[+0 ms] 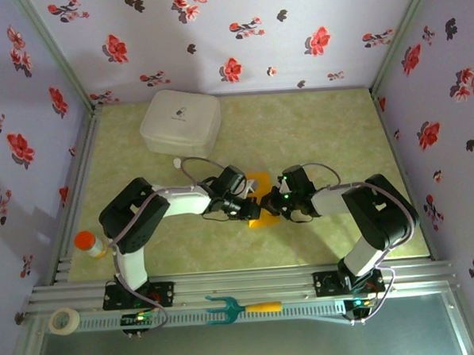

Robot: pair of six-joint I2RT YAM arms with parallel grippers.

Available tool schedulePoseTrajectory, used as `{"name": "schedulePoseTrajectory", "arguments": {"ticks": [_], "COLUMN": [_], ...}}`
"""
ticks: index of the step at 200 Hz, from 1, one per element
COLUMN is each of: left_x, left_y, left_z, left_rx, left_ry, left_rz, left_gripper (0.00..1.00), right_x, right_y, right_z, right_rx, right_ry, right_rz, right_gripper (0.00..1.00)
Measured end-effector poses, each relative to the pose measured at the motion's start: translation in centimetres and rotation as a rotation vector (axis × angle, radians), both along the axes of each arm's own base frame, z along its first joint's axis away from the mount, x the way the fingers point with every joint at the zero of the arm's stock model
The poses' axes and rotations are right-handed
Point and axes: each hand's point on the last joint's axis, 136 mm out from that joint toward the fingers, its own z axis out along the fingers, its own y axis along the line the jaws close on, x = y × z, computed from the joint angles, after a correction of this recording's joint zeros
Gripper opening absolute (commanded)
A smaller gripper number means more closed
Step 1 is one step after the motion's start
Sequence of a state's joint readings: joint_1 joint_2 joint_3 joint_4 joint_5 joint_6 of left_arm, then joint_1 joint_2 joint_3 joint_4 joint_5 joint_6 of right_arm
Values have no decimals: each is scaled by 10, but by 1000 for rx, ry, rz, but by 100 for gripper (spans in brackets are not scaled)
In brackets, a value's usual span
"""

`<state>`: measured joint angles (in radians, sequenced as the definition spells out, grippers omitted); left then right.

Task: Fold a paper plane with a square sheet of paper (pick it up from the middle)
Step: Fold the triangle a second time at the center of the table.

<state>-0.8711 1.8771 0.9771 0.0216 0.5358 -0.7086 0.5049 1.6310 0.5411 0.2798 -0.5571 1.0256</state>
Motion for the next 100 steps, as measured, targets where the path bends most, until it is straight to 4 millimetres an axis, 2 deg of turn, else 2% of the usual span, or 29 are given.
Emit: {"name": "schedulePoseTrajectory", "arguments": {"ticks": [62, 100], "left_x": [-6, -7], "left_y": [7, 9], "left_z": [-11, -11], "left_rx": [19, 12], "left_ry": [15, 1], "left_rz": [0, 3], "left_gripper": [0, 0], "right_x": [0, 0], "right_y": [0, 0], "right_z": [0, 0], "right_rx": [-1, -1], "right_ry": [0, 0], "right_rz": [0, 0], "right_gripper": [2, 2]}}
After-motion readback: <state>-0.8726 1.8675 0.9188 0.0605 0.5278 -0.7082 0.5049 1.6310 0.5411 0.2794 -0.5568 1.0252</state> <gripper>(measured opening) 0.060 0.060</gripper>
